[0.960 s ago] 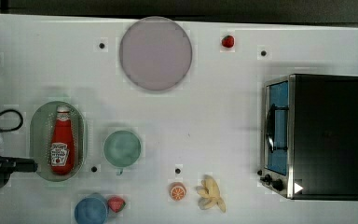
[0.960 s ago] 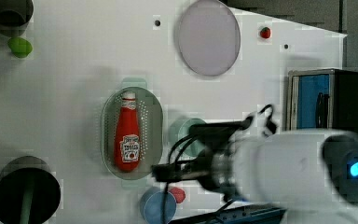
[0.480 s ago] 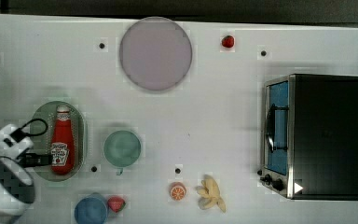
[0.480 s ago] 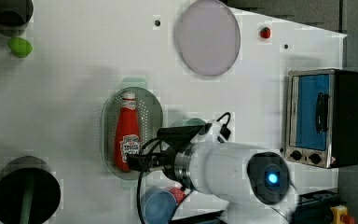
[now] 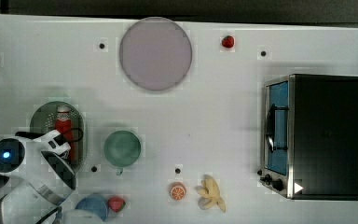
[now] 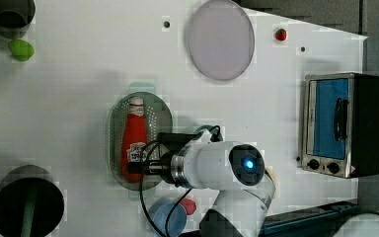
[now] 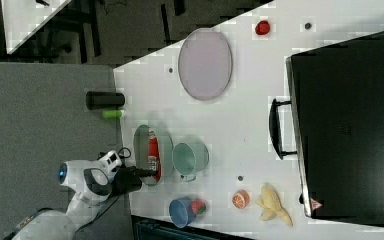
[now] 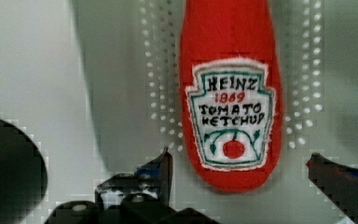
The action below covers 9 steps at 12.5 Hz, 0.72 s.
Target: Pick ketchup from strainer and place it on the table
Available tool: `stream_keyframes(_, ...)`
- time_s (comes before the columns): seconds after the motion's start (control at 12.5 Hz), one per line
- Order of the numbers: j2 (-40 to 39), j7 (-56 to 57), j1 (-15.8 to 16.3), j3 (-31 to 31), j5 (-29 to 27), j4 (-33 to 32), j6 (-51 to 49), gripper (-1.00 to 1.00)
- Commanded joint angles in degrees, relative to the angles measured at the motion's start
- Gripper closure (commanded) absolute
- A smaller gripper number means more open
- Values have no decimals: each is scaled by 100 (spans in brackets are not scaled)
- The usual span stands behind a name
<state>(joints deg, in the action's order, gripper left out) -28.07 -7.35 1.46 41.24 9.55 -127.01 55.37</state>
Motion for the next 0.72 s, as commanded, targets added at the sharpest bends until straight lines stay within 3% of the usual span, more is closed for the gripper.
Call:
stream_keyframes(0.08,-137,-464,41,-31,261,132,182,-100)
stream_keyframes(0.56,-623,-468,315,-424,416,154,747,-100)
stream_keyframes(0.64,-624,-470,353,-447,416,147,749,-92)
stream_keyframes(0.72,-619,-471,378,-426,416,159,815,-69)
